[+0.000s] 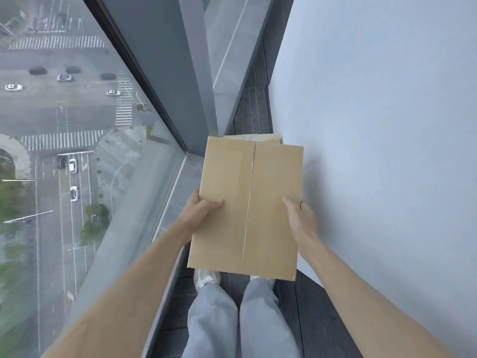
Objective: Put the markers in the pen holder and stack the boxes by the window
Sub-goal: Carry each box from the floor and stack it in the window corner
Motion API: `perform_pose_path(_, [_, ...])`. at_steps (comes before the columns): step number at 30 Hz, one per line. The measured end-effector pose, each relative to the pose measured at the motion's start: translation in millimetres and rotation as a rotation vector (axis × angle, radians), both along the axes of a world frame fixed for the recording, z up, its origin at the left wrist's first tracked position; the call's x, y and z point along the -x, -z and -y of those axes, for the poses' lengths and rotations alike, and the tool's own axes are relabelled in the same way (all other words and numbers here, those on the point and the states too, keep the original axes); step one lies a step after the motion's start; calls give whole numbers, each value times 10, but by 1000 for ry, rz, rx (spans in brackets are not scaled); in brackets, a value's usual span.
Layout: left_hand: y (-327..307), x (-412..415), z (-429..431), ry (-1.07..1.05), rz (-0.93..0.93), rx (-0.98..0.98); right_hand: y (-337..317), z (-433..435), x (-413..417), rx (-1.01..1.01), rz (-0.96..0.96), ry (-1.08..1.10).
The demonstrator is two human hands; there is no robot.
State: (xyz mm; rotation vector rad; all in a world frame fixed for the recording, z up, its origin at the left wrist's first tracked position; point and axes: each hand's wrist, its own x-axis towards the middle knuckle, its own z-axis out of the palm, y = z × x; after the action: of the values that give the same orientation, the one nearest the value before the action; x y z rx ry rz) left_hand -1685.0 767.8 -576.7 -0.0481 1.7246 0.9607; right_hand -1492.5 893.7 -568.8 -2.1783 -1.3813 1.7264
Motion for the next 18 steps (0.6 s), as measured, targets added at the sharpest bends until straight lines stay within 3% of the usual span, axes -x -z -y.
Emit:
perform_pose_path(7, [864, 358, -687, 51, -45, 33, 852, -642, 325, -28, -13, -73])
perform_pose_path(18, [1192, 589, -1406, 65, -46, 96, 1066, -1502, 750, -183, 205, -365])
